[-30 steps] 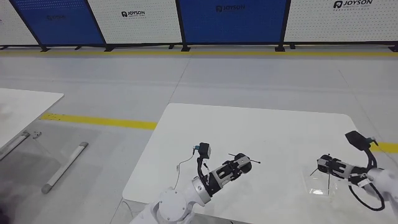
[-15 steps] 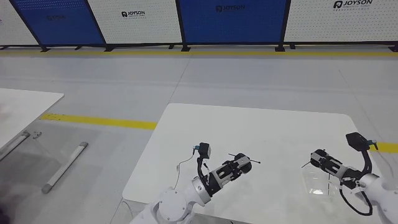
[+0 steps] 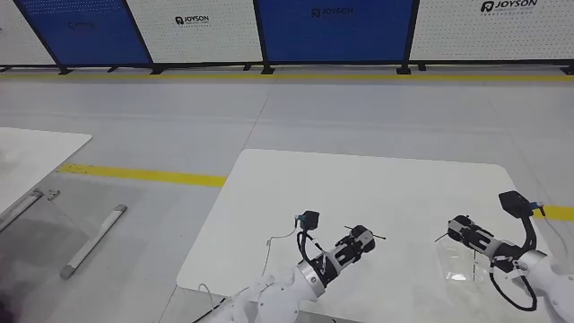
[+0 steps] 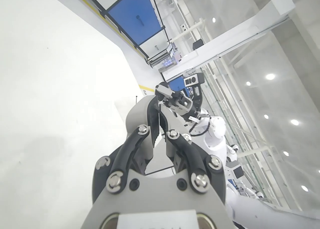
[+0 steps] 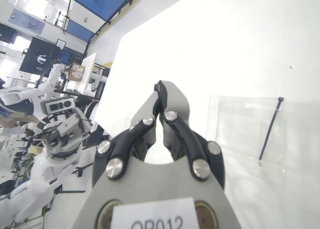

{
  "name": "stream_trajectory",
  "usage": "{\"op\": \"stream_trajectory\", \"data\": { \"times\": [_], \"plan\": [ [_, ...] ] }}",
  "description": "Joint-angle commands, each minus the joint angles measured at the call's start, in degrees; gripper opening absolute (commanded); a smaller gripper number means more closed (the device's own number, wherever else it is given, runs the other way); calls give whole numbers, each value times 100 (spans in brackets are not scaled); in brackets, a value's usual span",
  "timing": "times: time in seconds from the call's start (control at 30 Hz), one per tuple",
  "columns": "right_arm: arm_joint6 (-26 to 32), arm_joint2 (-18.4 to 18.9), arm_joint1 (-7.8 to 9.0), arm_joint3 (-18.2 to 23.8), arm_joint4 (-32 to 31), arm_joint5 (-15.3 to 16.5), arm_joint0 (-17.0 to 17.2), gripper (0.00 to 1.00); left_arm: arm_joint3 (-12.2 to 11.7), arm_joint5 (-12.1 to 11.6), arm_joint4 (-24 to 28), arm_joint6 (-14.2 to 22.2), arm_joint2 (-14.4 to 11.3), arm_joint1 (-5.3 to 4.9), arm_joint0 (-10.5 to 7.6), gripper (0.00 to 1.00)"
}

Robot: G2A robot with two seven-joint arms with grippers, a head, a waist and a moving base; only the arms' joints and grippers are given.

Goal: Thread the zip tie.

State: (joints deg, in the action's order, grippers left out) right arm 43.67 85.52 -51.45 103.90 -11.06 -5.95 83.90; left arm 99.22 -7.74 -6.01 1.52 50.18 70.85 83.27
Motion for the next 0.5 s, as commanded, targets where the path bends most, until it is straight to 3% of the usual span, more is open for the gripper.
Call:
{"op": "stream_trajectory", "data": {
  "times": [0.0,0.23,0.37,0.47],
  "plan": [
    [0,0,0,0,0,0,0,0,-23,-4,25,-8,-15,5,-11,0],
    [-149,-13,-12,34,8,70,33,0,-23,-4,25,-8,-15,5,-11,0],
    [-429,56,-28,245,141,580,280,0,-23,-4,25,-8,-15,5,-11,0],
    [-733,182,-29,568,36,879,658,0,-23,-4,25,-8,-15,5,-11,0]
  ]
}}
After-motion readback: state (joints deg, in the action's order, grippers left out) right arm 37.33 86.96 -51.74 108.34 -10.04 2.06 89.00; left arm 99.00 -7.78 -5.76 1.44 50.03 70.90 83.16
